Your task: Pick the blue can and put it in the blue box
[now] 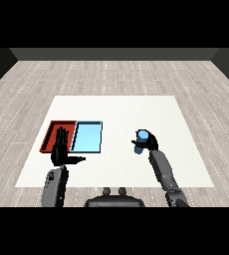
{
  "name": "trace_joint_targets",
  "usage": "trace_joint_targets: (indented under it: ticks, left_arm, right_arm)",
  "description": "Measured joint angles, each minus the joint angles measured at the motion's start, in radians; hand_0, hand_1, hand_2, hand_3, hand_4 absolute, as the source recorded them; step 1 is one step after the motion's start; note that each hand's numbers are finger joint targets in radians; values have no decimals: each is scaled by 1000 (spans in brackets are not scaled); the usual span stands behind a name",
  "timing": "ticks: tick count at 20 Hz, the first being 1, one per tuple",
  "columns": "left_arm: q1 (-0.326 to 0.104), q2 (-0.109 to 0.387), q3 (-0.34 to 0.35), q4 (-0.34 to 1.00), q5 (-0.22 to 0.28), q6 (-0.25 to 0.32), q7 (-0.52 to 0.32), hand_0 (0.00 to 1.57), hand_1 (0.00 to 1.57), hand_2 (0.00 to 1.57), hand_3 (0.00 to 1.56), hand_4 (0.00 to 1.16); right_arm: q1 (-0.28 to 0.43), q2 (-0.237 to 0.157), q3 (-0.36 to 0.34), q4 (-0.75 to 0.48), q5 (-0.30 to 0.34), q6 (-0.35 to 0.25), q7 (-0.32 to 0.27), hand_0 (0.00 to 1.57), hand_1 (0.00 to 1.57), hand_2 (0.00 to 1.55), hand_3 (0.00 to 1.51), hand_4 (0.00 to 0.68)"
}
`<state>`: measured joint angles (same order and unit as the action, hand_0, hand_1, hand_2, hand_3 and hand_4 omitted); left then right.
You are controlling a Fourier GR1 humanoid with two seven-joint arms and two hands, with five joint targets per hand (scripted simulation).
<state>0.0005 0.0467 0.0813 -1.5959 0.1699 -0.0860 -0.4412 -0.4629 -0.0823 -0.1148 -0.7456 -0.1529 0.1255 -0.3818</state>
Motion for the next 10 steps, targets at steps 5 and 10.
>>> trace_joint_targets:
  ticks: [5,10]
  left_arm:
    - [23,-6,-12,-39,4,-4,15,0,0,0,0,0]
    - [-1,-9,-22,2,-7,-6,16,0,0,0,0,0]
  right_arm:
    - [-5,1,5,7,23,-31,-10,1552,1552,1481,1428,672]
    - [25,4,20,-65,34,-45,-10,1494,1494,1454,1411,651]
